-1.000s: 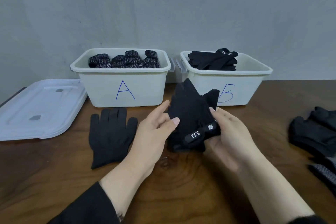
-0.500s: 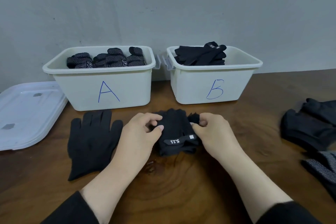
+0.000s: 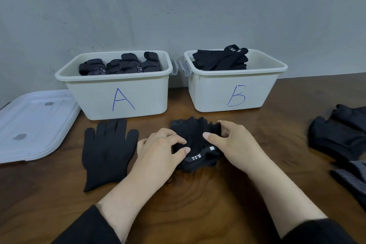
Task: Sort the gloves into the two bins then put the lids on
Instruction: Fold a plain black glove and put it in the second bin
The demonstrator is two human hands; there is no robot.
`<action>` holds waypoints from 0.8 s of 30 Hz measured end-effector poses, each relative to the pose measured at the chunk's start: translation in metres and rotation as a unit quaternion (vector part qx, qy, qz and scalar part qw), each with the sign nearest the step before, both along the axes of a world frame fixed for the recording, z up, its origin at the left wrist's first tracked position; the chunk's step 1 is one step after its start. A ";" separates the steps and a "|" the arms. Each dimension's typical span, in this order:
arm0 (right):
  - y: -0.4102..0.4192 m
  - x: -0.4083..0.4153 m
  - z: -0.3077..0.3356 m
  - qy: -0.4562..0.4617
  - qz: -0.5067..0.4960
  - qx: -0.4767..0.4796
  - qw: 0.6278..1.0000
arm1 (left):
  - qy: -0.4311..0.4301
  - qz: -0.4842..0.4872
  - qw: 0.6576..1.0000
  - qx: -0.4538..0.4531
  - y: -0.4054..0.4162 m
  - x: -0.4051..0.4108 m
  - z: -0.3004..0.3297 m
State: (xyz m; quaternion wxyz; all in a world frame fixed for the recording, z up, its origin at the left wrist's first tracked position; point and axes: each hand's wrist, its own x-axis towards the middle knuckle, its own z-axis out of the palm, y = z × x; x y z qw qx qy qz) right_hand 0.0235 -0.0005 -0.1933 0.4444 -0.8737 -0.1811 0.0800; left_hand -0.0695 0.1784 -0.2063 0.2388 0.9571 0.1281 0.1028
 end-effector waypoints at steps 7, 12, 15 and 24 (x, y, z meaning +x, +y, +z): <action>0.009 -0.021 0.006 0.051 0.016 0.191 0.980 | -0.046 0.045 0.995 -0.078 -0.003 -0.004 0.006; 0.013 -0.025 0.012 0.082 0.019 0.296 0.952 | -0.060 0.038 0.968 -0.239 -0.004 -0.004 0.014; 0.013 -0.025 0.011 0.094 0.041 0.315 0.943 | -0.126 0.015 0.875 -0.467 -0.006 -0.004 0.016; 0.008 -0.017 0.018 0.278 0.054 0.403 0.870 | -0.192 -0.028 0.832 -0.520 -0.005 -0.005 0.022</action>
